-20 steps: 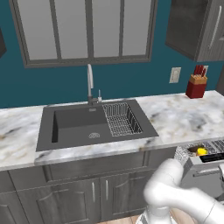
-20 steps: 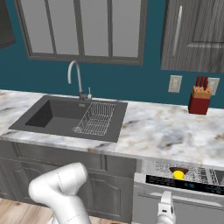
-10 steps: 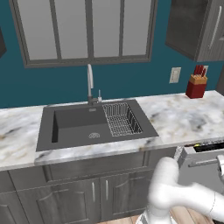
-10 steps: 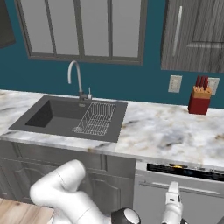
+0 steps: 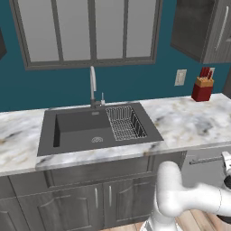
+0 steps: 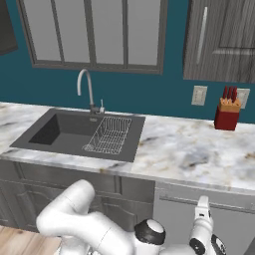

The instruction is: Pick up the cup and bowl from the counter, place them in the dishwasher, and close the dishwasher door.

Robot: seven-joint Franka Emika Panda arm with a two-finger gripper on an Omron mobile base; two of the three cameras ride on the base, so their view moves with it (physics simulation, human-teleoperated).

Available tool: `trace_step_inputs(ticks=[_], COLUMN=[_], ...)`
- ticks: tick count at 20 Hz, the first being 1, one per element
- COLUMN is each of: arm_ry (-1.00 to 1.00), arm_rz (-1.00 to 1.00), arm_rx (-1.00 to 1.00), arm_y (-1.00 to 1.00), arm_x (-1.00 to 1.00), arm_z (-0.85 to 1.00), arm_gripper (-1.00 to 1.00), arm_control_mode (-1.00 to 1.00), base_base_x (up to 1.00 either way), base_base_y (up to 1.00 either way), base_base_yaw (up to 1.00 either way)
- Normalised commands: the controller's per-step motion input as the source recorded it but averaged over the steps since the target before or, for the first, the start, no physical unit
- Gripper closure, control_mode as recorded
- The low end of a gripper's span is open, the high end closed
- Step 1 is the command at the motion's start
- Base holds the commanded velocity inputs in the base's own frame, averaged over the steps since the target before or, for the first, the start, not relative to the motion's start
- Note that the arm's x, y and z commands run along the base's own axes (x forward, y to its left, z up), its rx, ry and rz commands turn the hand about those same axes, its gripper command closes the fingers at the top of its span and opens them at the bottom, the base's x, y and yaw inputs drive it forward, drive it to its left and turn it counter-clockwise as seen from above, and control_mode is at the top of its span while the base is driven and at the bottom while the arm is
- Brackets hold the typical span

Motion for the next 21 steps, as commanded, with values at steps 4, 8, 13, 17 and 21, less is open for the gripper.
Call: trace_step_inputs(ticks=[4,8,13,17,21], arm_ry=[-0.27,-0.27,-0.27,-0.27,-0.27], arm_rz=[0.25,0.25,0.24,0.25,0.25], arm_rx=[0.0,0.0,0.0,0.0,0.0], arm_y=[-1.0,-1.0,-1.0,-1.0,-1.0], arm_x=[0.09,0.1,0.1,0.1,0.14], arm_z=[-0.66,-0.68,-0.69,-0.76,-0.87], arm_gripper=[-1.0,-1.0,-1.0,-1.0,-1.0], arm_control_mode=[-1.0,-1.0,-1.0,-1.0,-1.0], base_base_x=[0.0,0.0,0.0,0.0,0.0], base_base_y=[0.0,0.0,0.0,0.0,0.0], base_base_yaw=[0.0,0.0,0.0,0.0,0.0])
